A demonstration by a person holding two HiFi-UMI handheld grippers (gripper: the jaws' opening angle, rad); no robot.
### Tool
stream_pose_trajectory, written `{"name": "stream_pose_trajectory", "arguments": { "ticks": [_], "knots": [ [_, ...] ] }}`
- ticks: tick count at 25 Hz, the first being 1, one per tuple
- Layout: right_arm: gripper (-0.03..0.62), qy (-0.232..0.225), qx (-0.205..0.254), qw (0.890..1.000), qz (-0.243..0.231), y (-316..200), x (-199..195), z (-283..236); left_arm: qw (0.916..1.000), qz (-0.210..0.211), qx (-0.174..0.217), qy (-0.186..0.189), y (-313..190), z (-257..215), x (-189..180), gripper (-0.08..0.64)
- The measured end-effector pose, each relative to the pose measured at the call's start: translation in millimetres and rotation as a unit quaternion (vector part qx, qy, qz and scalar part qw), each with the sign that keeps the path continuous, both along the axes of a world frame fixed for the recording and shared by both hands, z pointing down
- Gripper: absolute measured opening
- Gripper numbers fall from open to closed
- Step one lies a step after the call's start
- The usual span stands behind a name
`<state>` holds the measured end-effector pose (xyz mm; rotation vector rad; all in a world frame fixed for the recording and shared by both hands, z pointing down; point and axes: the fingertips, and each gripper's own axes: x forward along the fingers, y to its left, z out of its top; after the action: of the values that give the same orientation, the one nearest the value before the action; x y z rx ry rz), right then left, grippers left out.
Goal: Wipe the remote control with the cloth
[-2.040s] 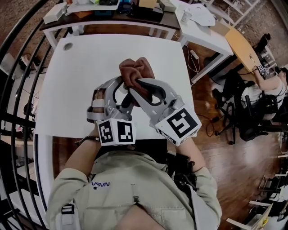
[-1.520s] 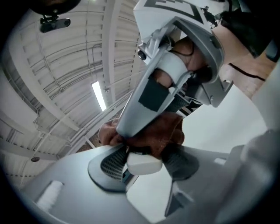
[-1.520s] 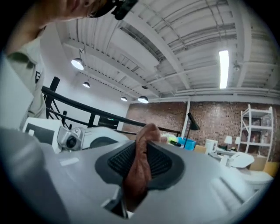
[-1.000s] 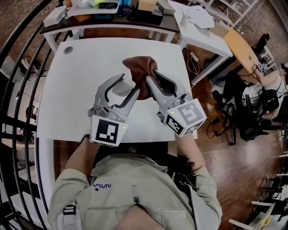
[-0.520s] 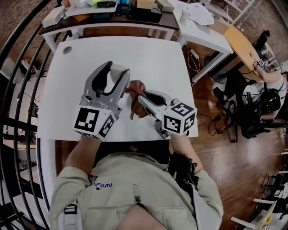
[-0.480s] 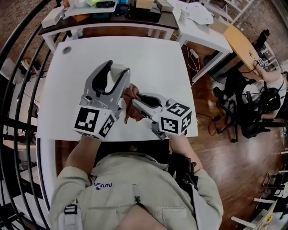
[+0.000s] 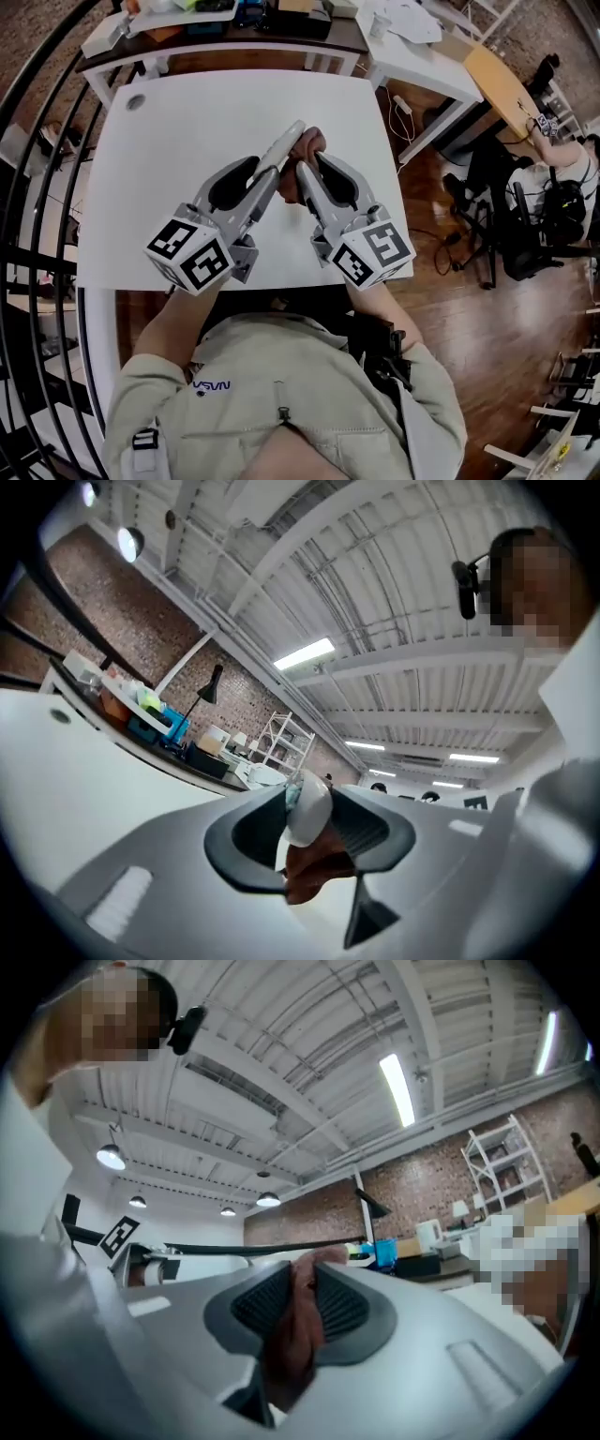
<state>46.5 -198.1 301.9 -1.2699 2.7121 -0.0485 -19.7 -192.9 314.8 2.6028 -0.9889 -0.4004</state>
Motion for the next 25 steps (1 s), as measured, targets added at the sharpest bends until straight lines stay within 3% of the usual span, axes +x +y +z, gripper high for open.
{"name": "stream_pose_trajectory", "arguments": {
  "ticks": [4,7,9,10,13,16,20,23,25],
  "knots": [
    [0.081,0.029,0.030,0.999,-0.013,4.5,-8.8,-1.3,0.9988,0.017,-0.019,0.042,-3.9,4.9,-2.6,0.160],
    [0.081,0.097,0.076,0.990,-0.070,26.1,-36.2,1.2,0.9917,0.031,-0.050,0.114,-8.0,5.0,-10.2,0.158],
    [0.080,0.114,0.098,0.984,-0.090,33.9,-40.4,-2.0,0.9773,0.048,-0.082,0.189,-11.8,4.6,-16.6,0.156],
    [0.080,0.108,0.103,0.986,-0.076,31.8,-33.1,-6.7,0.9665,0.059,-0.099,0.229,-12.9,4.6,-18.8,0.155],
    [0.081,0.079,0.101,0.991,0.025,6.6,7.8,-22.8,0.9338,0.093,-0.134,0.318,-11.5,0.1,-18.9,0.153],
    [0.081,0.111,0.111,0.987,0.042,-3.7,9.6,-22.4,0.9242,0.109,-0.147,0.335,-9.2,-2.8,-12.8,0.153],
    [0.081,0.157,0.134,0.978,-0.036,17.5,-37.9,-7.0,0.9188,0.104,-0.161,0.345,-13.4,0.0,-14.5,0.153],
    [0.081,0.202,0.138,0.964,-0.101,39.2,-65.1,8.5,0.9211,0.083,-0.164,0.343,-19.4,5.9,-21.1,0.152],
    [0.081,0.213,0.128,0.961,-0.118,42.8,-68.8,16.3,0.9306,0.061,-0.164,0.321,-24.1,14.2,-24.3,0.150]
  ]
}}
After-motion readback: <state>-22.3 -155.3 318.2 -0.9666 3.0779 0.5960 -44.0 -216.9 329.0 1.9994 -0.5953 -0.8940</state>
